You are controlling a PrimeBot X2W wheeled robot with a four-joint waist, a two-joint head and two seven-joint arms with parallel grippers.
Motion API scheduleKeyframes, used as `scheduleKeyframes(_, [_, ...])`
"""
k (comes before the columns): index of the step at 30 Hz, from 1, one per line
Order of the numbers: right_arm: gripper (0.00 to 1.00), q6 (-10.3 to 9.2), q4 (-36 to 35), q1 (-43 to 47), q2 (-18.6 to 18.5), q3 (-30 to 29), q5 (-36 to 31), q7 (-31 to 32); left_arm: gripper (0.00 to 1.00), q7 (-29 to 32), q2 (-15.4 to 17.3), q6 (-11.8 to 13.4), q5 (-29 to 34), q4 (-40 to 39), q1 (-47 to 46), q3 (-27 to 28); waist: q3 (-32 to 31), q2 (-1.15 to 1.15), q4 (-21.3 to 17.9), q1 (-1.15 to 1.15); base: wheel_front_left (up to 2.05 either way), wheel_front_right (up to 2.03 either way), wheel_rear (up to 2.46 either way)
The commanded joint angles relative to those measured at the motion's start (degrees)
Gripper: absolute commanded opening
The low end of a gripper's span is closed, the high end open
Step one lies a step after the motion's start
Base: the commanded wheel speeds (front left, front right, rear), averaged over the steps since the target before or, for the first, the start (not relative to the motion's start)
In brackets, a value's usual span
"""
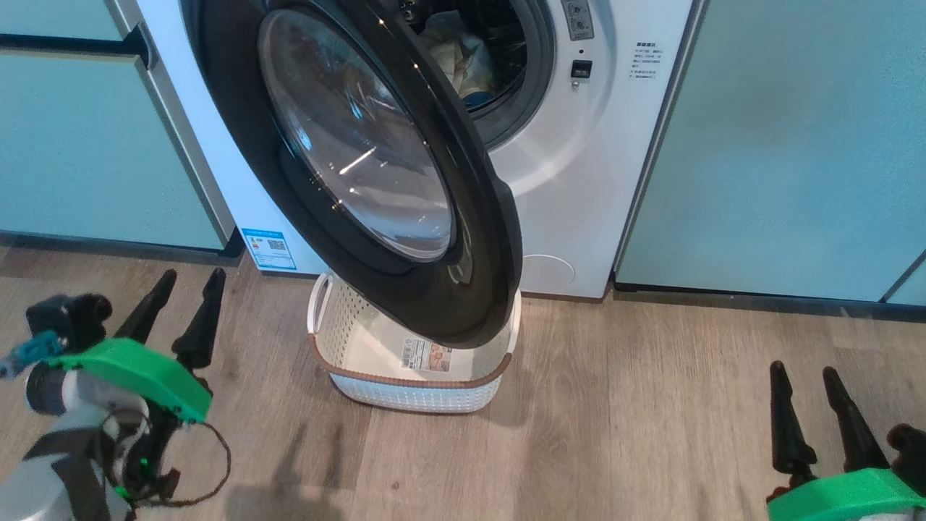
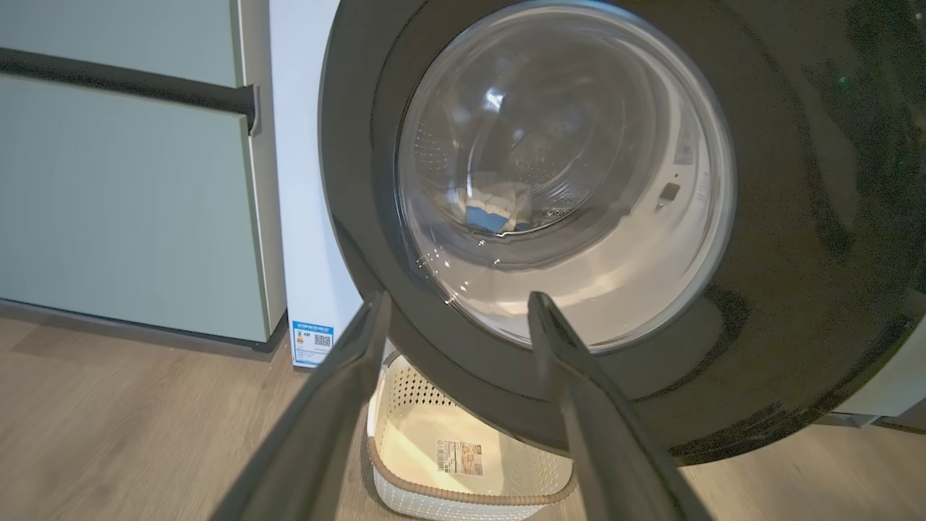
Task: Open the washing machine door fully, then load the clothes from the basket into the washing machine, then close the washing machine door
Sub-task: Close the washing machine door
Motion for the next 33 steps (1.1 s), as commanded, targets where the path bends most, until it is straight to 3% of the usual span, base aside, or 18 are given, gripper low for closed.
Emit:
scheduleKeyframes(1, [1.00, 0.25, -1.97, -0.48, -0.53, 0.83, -0.26, -0.55, 1.00, -0.49, 1.26, -0.07, 2.02, -1.60, -1.01, 3.86, 0.02, 0.00, -0.01, 0.00, 0.00, 0.00, 0.00])
scheduleKeyframes(6, [1.00, 0.25, -2.20, -0.02, -0.24, 0.40, -0.39, -0.55, 1.00, -0.50, -2.18, -0.07, 9.10, -3.57, 3.01, 9.58, 0.00, 0.00, -0.03, 0.00, 0.00, 0.00, 0.00])
scheduleKeyframes(16, [1.00, 0.25, -2.23, -0.06, 0.23, 0.40, -0.41, -0.55, 1.00, -0.51, -6.56, -0.07, 15.95, -5.80, 6.92, 15.05, 0.52, 0.00, -0.31, 0.00, 0.00, 0.00, 0.00])
scheduleKeyframes(33, [1.00, 0.25, -2.15, -0.02, 0.42, 0.56, -0.39, -0.55, 1.00, -0.51, -8.64, -0.07, 19.52, -6.34, 8.44, 15.76, 0.81, 0.00, -0.72, 0.00, 0.00, 0.00, 0.00])
